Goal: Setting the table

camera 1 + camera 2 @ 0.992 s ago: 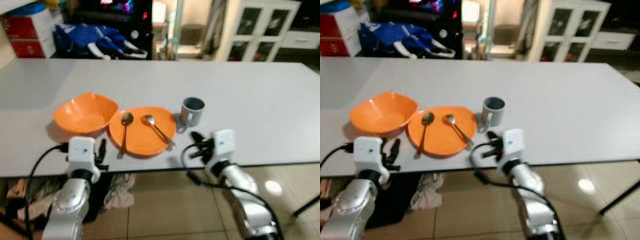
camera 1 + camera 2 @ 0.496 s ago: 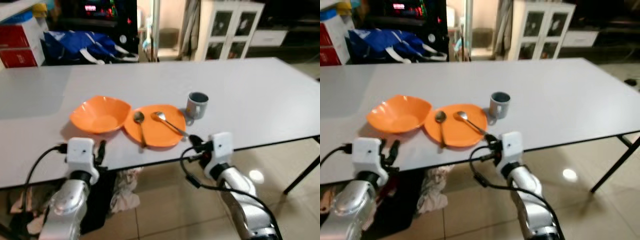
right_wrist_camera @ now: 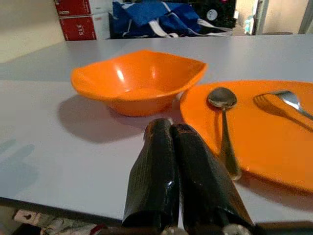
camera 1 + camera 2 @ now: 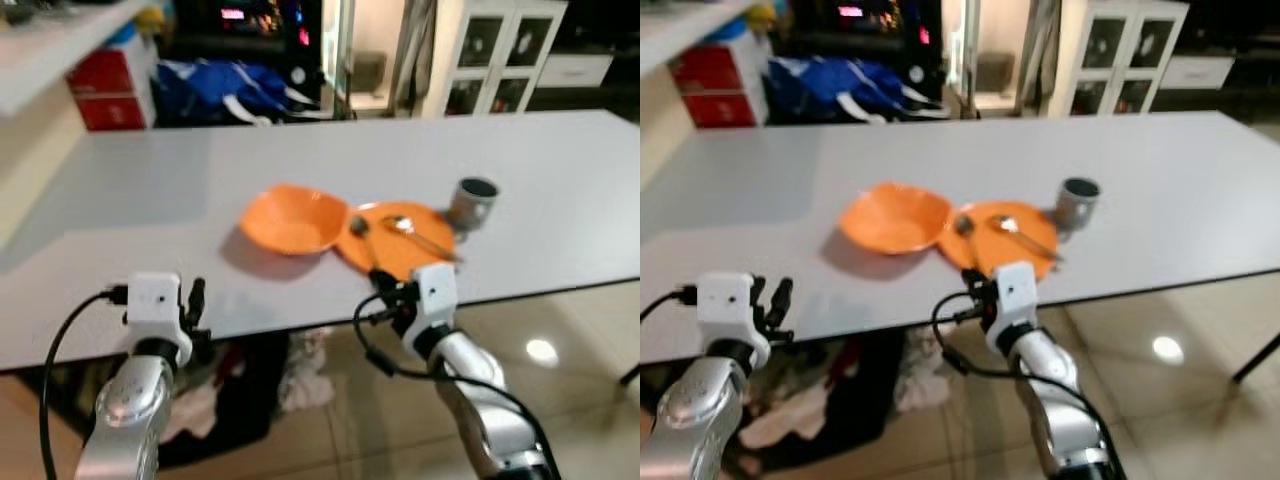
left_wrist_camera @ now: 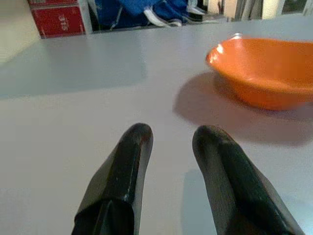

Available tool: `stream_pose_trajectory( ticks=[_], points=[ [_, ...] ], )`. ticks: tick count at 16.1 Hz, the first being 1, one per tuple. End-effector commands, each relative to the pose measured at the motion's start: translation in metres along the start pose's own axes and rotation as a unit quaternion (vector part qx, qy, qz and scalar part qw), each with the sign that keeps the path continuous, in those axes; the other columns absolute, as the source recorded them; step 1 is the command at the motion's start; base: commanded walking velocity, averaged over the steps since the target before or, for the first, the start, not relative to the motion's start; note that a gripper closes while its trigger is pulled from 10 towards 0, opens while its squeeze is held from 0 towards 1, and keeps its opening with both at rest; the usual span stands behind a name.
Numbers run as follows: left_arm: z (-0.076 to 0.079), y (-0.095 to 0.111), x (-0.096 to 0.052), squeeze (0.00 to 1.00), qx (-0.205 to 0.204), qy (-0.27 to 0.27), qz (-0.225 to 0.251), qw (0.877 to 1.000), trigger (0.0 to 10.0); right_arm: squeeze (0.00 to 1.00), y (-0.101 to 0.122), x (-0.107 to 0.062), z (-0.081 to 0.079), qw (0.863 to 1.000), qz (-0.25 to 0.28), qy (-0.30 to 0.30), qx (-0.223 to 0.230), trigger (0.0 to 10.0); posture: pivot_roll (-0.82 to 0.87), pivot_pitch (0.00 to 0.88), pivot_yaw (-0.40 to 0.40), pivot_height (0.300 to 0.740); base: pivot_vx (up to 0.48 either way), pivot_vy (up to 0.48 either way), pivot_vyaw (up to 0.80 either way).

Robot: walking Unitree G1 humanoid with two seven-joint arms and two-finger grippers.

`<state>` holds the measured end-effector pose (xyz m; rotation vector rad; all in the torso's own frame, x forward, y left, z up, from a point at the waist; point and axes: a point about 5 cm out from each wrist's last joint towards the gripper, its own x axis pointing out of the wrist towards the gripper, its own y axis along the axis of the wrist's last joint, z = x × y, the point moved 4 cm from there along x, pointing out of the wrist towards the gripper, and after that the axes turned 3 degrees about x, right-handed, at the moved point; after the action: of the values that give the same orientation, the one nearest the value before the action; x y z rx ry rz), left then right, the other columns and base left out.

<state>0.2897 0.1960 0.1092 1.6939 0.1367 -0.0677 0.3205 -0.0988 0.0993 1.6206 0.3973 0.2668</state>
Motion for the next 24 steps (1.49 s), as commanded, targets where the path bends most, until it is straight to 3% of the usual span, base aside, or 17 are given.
stream_pose_trajectory(
  ticks=[1,7,24],
  points=[
    [0.007,0.002,0.001,0.0,0.003,-0.009,0.0,1.0,10.0,0.0,0.0,-0.001,0.005,1.0,-0.003,-0.008,0.004,10.0,-0.01,0.0,-0.006,0.732,0.0,0.469,0.0],
    [0.009,0.004,0.0,0.0,0.014,-0.01,0.003,1.0,10.0,0.0,-0.002,0.001,0.003,1.0,-0.011,0.002,0.006,10.0,0.0,0.0,-0.008,0.732,0.0,0.466,0.6],
    [0.003,0.005,0.011,0.0,0.027,-0.028,0.004,0.999,10.0,0.0,-0.004,0.004,0.004,1.0,-0.016,-0.006,0.0,10.0,0.0,0.0,-0.002,0.732,0.0,0.474,0.0]
  ],
)
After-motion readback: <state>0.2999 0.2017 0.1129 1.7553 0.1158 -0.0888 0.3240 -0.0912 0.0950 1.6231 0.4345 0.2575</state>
